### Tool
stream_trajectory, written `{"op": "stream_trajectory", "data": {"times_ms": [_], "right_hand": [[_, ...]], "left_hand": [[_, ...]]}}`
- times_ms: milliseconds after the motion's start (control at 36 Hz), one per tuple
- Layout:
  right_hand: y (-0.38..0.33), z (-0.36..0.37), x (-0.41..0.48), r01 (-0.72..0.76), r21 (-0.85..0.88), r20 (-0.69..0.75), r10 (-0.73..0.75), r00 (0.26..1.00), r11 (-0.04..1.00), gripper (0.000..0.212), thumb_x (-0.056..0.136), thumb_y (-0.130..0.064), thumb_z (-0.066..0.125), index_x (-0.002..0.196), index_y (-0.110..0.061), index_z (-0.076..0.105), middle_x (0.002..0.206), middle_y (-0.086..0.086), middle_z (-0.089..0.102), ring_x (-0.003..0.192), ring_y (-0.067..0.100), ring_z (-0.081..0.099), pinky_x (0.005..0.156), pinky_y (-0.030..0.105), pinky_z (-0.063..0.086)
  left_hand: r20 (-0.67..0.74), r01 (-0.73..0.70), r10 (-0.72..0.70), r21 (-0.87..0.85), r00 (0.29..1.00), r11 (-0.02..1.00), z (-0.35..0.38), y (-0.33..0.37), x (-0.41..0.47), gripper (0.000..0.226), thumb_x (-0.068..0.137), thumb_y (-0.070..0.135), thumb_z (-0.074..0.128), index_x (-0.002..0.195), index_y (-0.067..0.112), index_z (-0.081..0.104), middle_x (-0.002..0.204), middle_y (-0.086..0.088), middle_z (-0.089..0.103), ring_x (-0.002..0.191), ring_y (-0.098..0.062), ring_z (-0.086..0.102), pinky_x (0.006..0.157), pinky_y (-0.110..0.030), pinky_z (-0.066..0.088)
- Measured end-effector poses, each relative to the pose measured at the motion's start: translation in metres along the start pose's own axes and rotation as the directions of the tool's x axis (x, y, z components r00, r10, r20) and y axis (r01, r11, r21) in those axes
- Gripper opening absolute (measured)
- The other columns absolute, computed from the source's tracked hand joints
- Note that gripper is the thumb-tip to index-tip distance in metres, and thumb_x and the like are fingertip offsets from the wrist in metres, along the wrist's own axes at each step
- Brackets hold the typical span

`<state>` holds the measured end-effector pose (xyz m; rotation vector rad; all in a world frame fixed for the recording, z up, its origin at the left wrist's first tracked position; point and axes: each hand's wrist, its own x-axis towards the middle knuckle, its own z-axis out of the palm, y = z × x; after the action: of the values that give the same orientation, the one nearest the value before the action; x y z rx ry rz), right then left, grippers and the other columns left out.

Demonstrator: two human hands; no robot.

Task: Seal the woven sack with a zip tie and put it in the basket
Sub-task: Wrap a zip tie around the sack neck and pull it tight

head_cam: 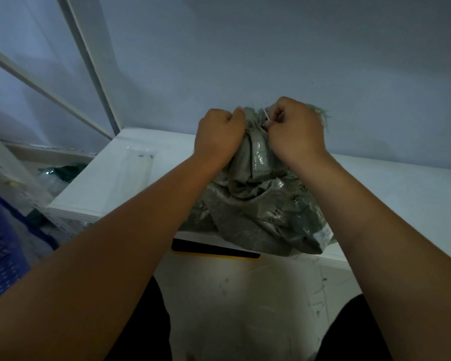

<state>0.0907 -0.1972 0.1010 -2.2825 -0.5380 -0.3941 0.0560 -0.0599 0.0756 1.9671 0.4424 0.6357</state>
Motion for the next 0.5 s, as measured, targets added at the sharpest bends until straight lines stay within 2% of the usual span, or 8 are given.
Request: {"op": "stream_trajectory", "data": {"times_ms": [56,83,139,194,278,389,444,500], "right_hand": [[0.000,0.001,0.000,0.025,0.029,0.006,-0.025,1.000,0.999,0.005,0.092,-0.010,0.061,0.088,-0.011,0.063,0.080,0.002,0.064,0.070,0.017,0.056,0.054,0.022,0.036],[0.000,0.002,-0.001,0.043,0.040,0.014,-0.043,0.999,0.998,0.005,0.092,-0.011,0.062,0.087,-0.011,0.063,0.078,0.000,0.062,0.067,0.015,0.054,0.053,0.022,0.036],[-0.002,0.003,-0.002,0.081,0.064,0.027,-0.082,0.996,0.995,0.005,0.091,-0.011,0.063,0.086,-0.011,0.062,0.075,-0.004,0.059,0.064,0.010,0.051,0.052,0.018,0.034],[-0.005,0.005,-0.004,0.119,0.089,0.034,-0.122,0.992,0.989,0.004,0.090,-0.010,0.064,0.087,-0.010,0.063,0.078,-0.003,0.061,0.070,0.012,0.055,0.057,0.018,0.039],[-0.007,0.006,-0.007,0.169,0.145,0.074,-0.181,0.981,0.975,0.005,0.090,-0.009,0.065,0.087,-0.010,0.062,0.087,0.004,0.067,0.081,0.021,0.063,0.067,0.028,0.048],[-0.009,0.006,-0.008,0.217,0.190,0.138,-0.245,0.960,0.958,0.010,0.090,-0.010,0.067,0.086,-0.014,0.059,0.087,0.002,0.066,0.085,0.021,0.063,0.067,0.025,0.048],[-0.009,0.005,-0.009,0.252,0.192,0.157,-0.283,0.946,0.948,0.008,0.089,-0.011,0.068,0.088,-0.014,0.060,0.088,0.000,0.067,0.087,0.019,0.064,0.071,0.022,0.048],[-0.009,0.004,-0.010,0.296,0.182,0.168,-0.326,0.930,0.938,0.006,0.090,-0.012,0.068,0.090,-0.012,0.063,0.091,0.002,0.068,0.090,0.019,0.064,0.077,0.026,0.049]], "left_hand": [[0.101,0.121,-0.122,0.012,0.987,0.993,0.001,-0.002,0.003,0.046,0.093,0.040,0.052,0.069,0.002,0.064,0.067,-0.007,0.062,0.070,-0.024,0.063,0.072,-0.032,0.049],[0.172,0.173,-0.174,0.023,0.970,0.985,0.002,-0.004,0.005,0.039,0.096,0.040,0.051,0.081,0.009,0.069,0.080,-0.005,0.067,0.084,-0.024,0.066,0.082,-0.030,0.050],[0.312,0.233,-0.223,0.005,0.924,0.973,0.004,-0.006,0.006,0.048,0.099,0.049,0.046,0.120,0.012,0.067,0.117,-0.006,0.069,0.110,-0.023,0.064,0.104,-0.035,0.046],[0.445,0.307,-0.217,-0.139,0.869,0.942,0.002,-0.005,0.005,0.057,0.097,0.058,0.041,0.131,0.017,0.062,0.123,-0.007,0.069,0.111,-0.022,0.066,0.105,-0.040,0.047],[0.553,0.417,-0.194,-0.311,0.810,0.854,-0.002,-0.003,0.005,0.057,0.098,0.059,0.039,0.127,0.018,0.064,0.114,-0.011,0.073,0.107,-0.025,0.070,0.098,-0.040,0.053],[0.610,0.503,-0.207,-0.364,0.765,0.784,-0.009,0.002,0.008,0.043,0.094,0.047,0.055,0.109,0.010,0.072,0.105,-0.014,0.074,0.100,-0.026,0.071,0.100,-0.044,0.052],[0.613,0.550,-0.225,-0.413,0.757,0.726,-0.012,0.002,0.011,0.036,0.096,0.041,0.056,0.089,0.010,0.073,0.088,-0.012,0.074,0.084,-0.024,0.072,0.085,-0.037,0.057],[0.600,0.567,-0.248,-0.428,0.761,0.704,-0.015,0.003,0.011,0.031,0.095,0.035,0.060,0.087,0.008,0.072,0.083,-0.012,0.073,0.080,-0.025,0.070,0.077,-0.033,0.057]]}}
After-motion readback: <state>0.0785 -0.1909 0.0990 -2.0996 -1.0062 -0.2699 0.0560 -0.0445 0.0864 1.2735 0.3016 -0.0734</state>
